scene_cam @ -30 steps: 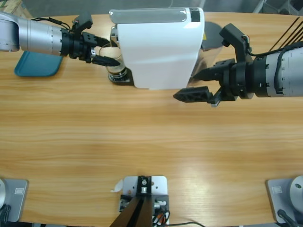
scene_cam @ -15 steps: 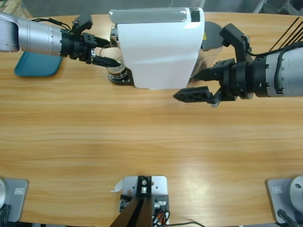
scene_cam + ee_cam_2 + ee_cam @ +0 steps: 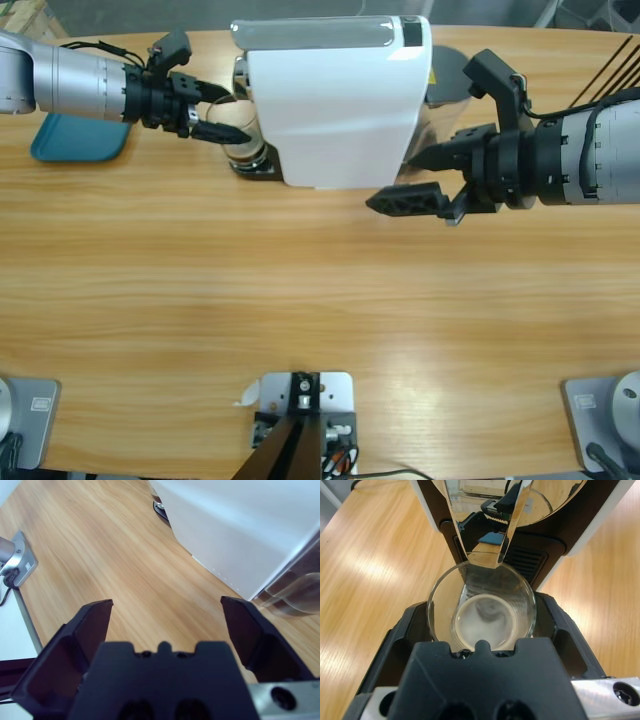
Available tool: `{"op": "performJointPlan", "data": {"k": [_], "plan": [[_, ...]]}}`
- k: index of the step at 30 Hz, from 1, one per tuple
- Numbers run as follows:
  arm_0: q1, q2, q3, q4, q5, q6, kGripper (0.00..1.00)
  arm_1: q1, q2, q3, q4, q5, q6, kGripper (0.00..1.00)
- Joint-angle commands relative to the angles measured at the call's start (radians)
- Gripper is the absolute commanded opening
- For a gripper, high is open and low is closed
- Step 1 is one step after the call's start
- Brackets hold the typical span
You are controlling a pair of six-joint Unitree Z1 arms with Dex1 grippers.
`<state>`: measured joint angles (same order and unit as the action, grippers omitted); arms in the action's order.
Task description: Pour coffee
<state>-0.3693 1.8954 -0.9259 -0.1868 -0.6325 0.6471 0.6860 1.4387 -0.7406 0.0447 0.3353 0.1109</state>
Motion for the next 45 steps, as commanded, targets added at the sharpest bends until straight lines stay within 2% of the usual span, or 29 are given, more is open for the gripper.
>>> {"op": "performJointPlan", "data": {"k": [1,8,11,15,23,31,45], "plan": [[0.052,-0.061,0.038,-0.011,-0.011,0.006,0.0,0.011,0.036,0.015,-0.027,0.018,0.001,1.0],[0.141,-0.128,0.027,-0.01,-0.017,-0.045,0.0,0.012,0.048,0.018,-0.058,0.015,0.001,1.0],[0.199,-0.153,0.032,-0.01,0.122,-0.134,0.0,0.012,0.049,0.018,-0.065,0.013,0.001,0.996],[0.302,-0.159,0.028,-0.01,0.239,-0.249,0.0,0.012,0.04,0.026,-0.067,0.014,0.001,0.996],[0.36,-0.191,0.083,-0.009,0.492,-0.355,0.0,0.012,0.031,0.033,-0.066,0.014,0.002,0.996],[0.429,-0.146,0.084,-0.024,0.536,-0.419,0.0,0.012,0.035,0.029,-0.066,0.014,0.003,0.996],[0.44,-0.034,0.068,-0.072,0.534,-0.413,0.0,0.012,0.066,0.035,-0.068,0.021,0.004,0.991]]}}
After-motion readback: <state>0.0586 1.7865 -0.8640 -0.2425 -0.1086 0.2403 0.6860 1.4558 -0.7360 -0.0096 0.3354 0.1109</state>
